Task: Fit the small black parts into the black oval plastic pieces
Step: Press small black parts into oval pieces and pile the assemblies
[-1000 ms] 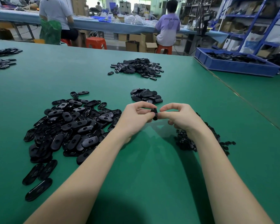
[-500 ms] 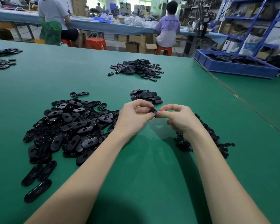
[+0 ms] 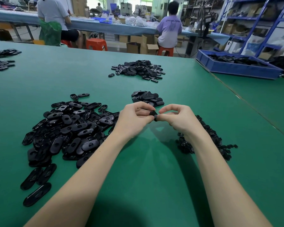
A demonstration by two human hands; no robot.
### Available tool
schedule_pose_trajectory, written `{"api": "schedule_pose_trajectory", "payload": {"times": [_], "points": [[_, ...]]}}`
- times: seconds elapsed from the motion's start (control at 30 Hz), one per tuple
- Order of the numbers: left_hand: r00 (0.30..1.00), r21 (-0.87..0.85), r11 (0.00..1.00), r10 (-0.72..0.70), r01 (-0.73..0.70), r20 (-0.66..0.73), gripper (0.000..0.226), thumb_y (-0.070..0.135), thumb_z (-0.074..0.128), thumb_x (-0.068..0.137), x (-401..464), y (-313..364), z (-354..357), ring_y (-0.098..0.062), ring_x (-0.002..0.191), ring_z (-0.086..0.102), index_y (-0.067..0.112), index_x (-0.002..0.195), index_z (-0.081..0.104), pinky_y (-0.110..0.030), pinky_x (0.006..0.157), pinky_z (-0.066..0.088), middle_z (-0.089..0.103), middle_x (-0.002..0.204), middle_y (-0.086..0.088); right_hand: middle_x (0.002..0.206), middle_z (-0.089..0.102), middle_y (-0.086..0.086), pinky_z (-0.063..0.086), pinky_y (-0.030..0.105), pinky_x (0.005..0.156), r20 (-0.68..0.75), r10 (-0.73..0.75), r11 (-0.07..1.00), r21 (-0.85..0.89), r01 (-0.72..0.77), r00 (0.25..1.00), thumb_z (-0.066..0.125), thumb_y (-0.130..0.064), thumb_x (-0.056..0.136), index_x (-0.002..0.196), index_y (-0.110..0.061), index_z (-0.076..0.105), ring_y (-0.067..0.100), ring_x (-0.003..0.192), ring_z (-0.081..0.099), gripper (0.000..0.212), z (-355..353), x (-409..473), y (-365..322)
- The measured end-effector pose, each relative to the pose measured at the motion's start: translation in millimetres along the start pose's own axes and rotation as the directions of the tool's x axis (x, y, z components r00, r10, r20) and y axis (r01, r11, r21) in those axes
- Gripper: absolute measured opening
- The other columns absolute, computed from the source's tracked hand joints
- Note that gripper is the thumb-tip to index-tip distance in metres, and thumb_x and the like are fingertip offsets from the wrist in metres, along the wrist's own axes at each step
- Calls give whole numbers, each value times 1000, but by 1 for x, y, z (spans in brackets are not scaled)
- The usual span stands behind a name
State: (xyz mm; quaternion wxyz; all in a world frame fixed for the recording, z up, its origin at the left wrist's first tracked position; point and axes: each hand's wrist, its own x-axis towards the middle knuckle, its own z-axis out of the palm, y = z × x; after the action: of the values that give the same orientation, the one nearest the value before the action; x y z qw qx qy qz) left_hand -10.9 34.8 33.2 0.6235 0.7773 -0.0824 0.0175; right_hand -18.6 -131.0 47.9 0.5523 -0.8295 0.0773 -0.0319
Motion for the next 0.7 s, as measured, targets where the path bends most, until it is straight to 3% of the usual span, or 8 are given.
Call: {"api": "schedule_pose_trajectory", "payload": {"times": [0.2, 0.3, 0.4, 0.53, 0.7], "points": [[998, -89, 994, -55, 57, 34, 20, 6, 76, 83, 0, 2, -2, -2, 75, 70, 24, 92, 73, -9, 69, 50, 77, 78, 9, 68, 69, -12, 36, 22, 56, -33, -28, 998, -56, 26, 999, 85, -26, 78, 86, -24, 73, -4, 42, 47, 15, 0, 2, 0], [992, -232, 966, -106, 117, 61, 20, -3, 71, 86, 0, 4, -4, -12, 74, 71, 16, 94, 71, -17, 75, 56, 78, 86, -5, 72, 69, -12, 37, 20, 55, -18, -22, 999, -41, 21, 1000, 86, -32, 78, 85, -24, 73, -5, 43, 48, 17, -1, 3, 0], [985, -328, 929, -147, 169, 92, 20, -8, 69, 85, 0, 5, -5, -10, 66, 69, 11, 94, 69, -16, 67, 55, 76, 81, -6, 76, 71, -7, 38, 15, 50, 25, -19, 1000, -9, 19, 1000, 85, -36, 79, 82, -25, 73, 2, 46, 49, 16, -3, 1, 2], [976, -266, 939, -198, 216, 91, 19, -4, 72, 85, 0, 4, -5, -12, 67, 65, 11, 95, 66, -15, 63, 53, 74, 82, -8, 73, 65, -5, 36, 23, 56, 71, -42, 999, 35, 40, 997, 85, -35, 80, 80, -23, 73, 6, 48, 42, 17, -1, 0, 3], [970, -229, 944, -217, 238, 110, 21, -5, 71, 84, -1, 3, -3, -12, 63, 59, 12, 93, 62, -14, 60, 51, 72, 81, -8, 71, 66, -6, 36, 16, 45, 125, -41, 999, 33, 37, 991, 81, -29, 84, 86, -19, 75, 7, 48, 43, 12, -1, 0, 5]]}}
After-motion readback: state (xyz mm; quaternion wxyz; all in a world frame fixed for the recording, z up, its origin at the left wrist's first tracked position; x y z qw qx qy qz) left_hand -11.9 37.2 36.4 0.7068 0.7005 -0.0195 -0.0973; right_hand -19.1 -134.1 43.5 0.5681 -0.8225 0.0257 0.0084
